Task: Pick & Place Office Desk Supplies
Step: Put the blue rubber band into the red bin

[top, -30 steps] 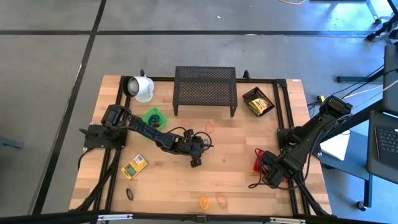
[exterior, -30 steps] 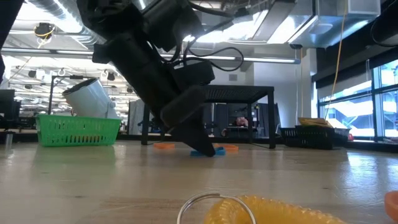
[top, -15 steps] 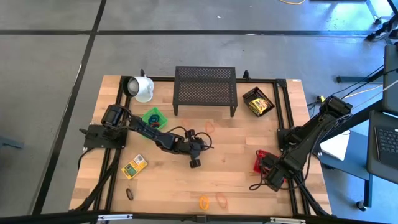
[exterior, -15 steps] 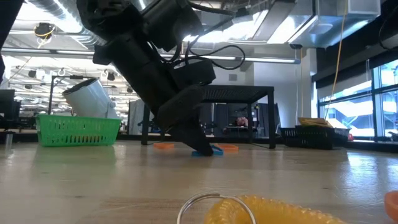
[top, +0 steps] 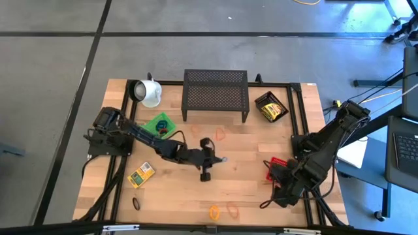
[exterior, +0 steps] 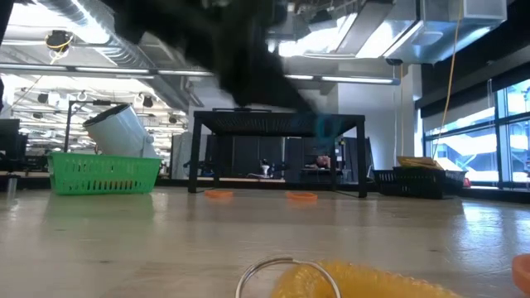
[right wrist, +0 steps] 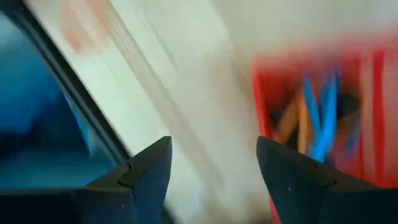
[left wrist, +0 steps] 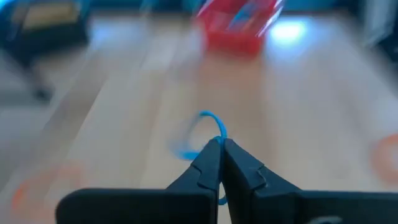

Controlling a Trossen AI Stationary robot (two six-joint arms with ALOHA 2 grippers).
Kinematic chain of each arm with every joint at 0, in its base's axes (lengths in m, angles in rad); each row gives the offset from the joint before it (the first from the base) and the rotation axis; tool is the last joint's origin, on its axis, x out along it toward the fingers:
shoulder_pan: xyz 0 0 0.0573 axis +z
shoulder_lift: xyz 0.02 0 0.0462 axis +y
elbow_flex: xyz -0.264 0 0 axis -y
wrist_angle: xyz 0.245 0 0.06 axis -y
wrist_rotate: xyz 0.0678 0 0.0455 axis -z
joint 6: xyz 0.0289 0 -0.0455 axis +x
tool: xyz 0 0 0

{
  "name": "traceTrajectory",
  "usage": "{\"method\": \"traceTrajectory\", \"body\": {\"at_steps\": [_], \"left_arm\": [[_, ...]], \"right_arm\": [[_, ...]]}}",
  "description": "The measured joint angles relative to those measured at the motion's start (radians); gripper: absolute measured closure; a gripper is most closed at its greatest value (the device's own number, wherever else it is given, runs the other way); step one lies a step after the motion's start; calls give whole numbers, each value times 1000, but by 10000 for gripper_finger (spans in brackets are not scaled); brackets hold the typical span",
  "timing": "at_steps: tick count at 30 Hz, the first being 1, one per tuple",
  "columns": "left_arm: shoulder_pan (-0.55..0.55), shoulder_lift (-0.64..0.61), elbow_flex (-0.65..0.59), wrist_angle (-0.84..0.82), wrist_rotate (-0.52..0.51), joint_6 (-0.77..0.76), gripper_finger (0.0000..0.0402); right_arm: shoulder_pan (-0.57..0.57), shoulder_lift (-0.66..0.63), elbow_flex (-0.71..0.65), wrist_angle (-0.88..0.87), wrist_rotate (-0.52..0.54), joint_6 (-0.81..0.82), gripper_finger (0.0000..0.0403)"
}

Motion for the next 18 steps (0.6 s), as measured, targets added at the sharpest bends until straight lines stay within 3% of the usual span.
{"method": "traceTrajectory", "body": {"at_steps": [5,9,11,18], "left_arm": [[-54,-2,1,221,56,98,397],[-98,-3,2,367,111,126,396],[-117,-3,2,425,134,126,394],[-144,-4,3,548,197,127,394]], "right_arm": [[0,0,45,164,402,-269,167],[-2,3,45,353,597,-606,167],[-6,11,45,445,644,-780,167],[-30,67,45,729,640,-1209,167]]}}
